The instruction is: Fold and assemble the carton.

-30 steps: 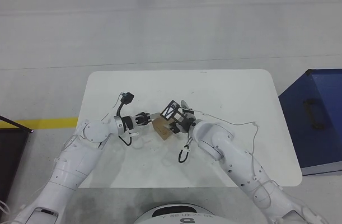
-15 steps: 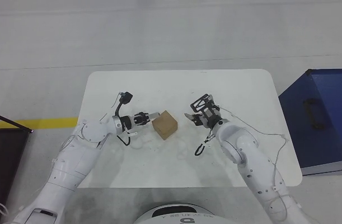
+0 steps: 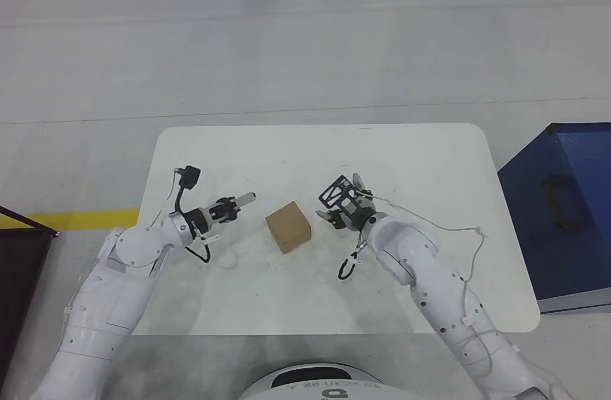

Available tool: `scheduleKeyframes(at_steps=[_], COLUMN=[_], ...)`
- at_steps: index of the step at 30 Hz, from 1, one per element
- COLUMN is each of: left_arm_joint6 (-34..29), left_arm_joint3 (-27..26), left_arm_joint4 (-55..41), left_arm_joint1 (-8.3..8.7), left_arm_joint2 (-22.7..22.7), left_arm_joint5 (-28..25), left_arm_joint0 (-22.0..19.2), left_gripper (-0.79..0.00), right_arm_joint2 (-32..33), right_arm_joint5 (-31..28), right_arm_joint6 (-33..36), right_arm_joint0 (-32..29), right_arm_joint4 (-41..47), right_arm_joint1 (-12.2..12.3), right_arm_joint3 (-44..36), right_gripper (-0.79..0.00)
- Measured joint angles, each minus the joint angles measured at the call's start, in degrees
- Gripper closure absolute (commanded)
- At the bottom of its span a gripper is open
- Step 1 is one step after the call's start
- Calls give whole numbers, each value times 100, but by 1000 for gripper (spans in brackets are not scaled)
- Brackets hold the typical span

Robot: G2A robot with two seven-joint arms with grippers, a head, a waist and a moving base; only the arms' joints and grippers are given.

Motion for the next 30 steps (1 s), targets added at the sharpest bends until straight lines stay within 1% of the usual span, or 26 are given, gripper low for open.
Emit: scheduleKeyframes(at_steps=[4,7,9,11,12,13,14,15,16,18,20,23,26,29,30], left_arm_joint6=[-147,-296,-513,-783,-1011,-1203,-1402,-1652,-1805,-1950,-1865,-1641,-1484,-1473,-1430], left_arm_joint3=[-268,-387,-437,-472,-486,-493,-499,-507,-514,-534,-545,-525,-324,80,264], left_arm_joint4=[-166,-421,-691,-986,-1210,-1368,-1505,-1650,-1733,-1804,-1750,-1714,-1618,-1543,-1562], left_arm_joint1=[20,32,45,62,76,89,103,123,136,158,162,131,65,-59,-122], left_arm_joint2=[-49,-92,-136,-200,-244,-280,-317,-364,-399,-470,-477,-330,22,590,836], left_arm_joint5=[27,85,153,237,321,401,494,624,714,837,843,769,774,808,794], left_arm_joint0=[238,401,510,601,662,698,728,758,773,786,756,572,214,-333,-581], left_gripper=[-785,-785,-785,-785,-785,-785,-785,-785,-785,-785,-785,-785,-785,-785,-785], right_arm_joint2=[-105,-261,-188,-12,126,235,344,489,598,837,1009,1229,1416,1593,1662], right_arm_joint5=[-109,-386,-397,-266,-186,-146,-125,-122,-131,-164,-217,-309,-331,-342,-348], right_arm_joint6=[23,-16,-65,-166,-260,-328,-393,-480,-547,-718,-864,-1034,-1214,-1418,-1514], right_arm_joint0=[11,4,6,-54,-147,-236,-337,-482,-593,-856,-1072,-1367,-1619,-1865,-1968], right_arm_joint4=[-44,218,320,306,290,275,268,283,303,362,440,504,584,615,650], right_arm_joint1=[-15,-43,-38,-13,10,30,52,79,99,142,171,211,240,266,275], right_arm_joint3=[110,94,26,-121,-253,-363,-479,-632,-740,-957,-1096,-1243,-1345,-1443,-1497], right_gripper=[-785,-785,-785,-699,-622,-449,-317,-126,0,0,0,0,0,0,0])
